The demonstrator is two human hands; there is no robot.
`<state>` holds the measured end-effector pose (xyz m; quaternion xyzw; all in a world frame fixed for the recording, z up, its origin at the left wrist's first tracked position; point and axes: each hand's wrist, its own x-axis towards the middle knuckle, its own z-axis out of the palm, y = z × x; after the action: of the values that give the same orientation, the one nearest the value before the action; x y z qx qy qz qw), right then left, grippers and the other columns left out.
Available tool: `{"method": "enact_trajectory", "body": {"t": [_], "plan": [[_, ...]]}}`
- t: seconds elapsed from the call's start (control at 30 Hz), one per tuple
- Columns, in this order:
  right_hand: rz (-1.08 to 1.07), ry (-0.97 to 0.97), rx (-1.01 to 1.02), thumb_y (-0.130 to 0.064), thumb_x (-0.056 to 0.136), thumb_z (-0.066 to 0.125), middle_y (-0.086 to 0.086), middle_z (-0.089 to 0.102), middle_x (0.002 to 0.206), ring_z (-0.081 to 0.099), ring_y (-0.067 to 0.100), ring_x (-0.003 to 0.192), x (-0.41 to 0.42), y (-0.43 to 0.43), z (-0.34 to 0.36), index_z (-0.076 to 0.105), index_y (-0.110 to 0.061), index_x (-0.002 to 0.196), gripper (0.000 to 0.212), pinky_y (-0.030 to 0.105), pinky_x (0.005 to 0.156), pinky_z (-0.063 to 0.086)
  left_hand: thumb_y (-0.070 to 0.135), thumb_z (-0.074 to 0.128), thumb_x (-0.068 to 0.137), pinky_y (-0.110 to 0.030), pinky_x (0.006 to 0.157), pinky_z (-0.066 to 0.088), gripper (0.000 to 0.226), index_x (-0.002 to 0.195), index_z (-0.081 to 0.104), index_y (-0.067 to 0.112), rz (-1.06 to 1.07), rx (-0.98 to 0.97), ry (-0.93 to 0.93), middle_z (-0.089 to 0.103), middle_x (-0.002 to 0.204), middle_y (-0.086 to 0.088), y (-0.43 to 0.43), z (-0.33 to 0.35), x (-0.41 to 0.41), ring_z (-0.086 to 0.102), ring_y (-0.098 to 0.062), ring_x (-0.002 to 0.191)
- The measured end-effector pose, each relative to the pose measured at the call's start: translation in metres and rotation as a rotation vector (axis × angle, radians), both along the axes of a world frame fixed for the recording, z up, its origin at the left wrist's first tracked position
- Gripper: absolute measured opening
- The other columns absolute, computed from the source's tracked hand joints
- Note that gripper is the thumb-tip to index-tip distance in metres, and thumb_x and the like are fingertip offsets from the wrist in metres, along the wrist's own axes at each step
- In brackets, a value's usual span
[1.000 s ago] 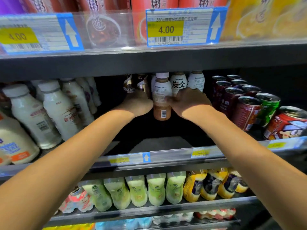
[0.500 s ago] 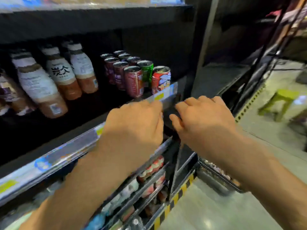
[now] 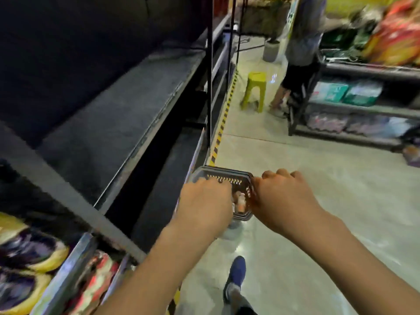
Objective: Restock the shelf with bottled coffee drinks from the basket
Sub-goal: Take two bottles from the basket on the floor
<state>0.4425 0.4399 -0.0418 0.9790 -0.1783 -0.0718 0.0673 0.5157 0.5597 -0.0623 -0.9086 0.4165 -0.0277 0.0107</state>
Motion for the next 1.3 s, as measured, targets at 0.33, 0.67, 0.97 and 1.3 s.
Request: {"method": "enact_trajectory", "body": {"t": [0.33, 0.67, 0.97, 1.3], "plan": [[-0.093, 0.254, 0.132, -0.033, 0.094, 0.05, 0.004, 0.059, 0.128, 0.052, 0.029, 0.121, 0.15, -0.179, -0.104, 0.054, -0.02, 0.129, 0.037, 0.041, 0.098, 0.035, 0.024, 0.046, 0.097, -0.033, 0.079, 0.04, 0.027, 0.121, 0.056, 0.018, 0.007, 0.305, 0.276, 0.062, 0.121, -0.005, -0.191, -0.114, 0.16, 0.058, -0.026, 0.113], [-0.173, 0.454, 0.312, -0.035, 0.092, 0.053, 0.008, 0.058, 0.13, 0.05, 0.031, 0.121, 0.277, -0.26, -0.298, 0.055, -0.02, 0.128, 0.039, 0.046, 0.102, 0.032, 0.019, 0.04, 0.095, -0.036, 0.09, 0.045, 0.034, 0.123, 0.058, 0.022, 0.114, 0.421, 0.625, 0.063, 0.125, -0.005, -0.277, -0.323, 0.294, 0.06, -0.027, 0.114], [-0.481, 0.531, 0.649, -0.041, 0.092, 0.051, 0.008, 0.059, 0.129, 0.052, 0.03, 0.122, 0.363, -0.284, -0.622, 0.051, -0.019, 0.129, 0.044, 0.041, 0.101, 0.043, 0.032, 0.055, 0.093, -0.031, 0.069, 0.047, 0.012, 0.098, 0.058, 0.022, 0.511, 0.141, 0.96, 0.063, 0.092, 0.002, -0.29, -0.645, 0.4, 0.058, -0.02, 0.081], [-0.653, 0.463, 0.889, -0.029, 0.09, 0.061, 0.008, 0.062, 0.12, 0.058, 0.025, 0.111, 0.422, -0.28, -0.929, 0.058, -0.013, 0.118, 0.032, 0.036, 0.098, 0.048, 0.036, 0.067, 0.086, -0.037, 0.094, 0.048, 0.063, 0.139, 0.041, 0.013, 0.812, 0.15, 1.046, 0.055, 0.134, -0.012, -0.321, -0.933, 0.448, 0.055, -0.031, 0.121]]}}
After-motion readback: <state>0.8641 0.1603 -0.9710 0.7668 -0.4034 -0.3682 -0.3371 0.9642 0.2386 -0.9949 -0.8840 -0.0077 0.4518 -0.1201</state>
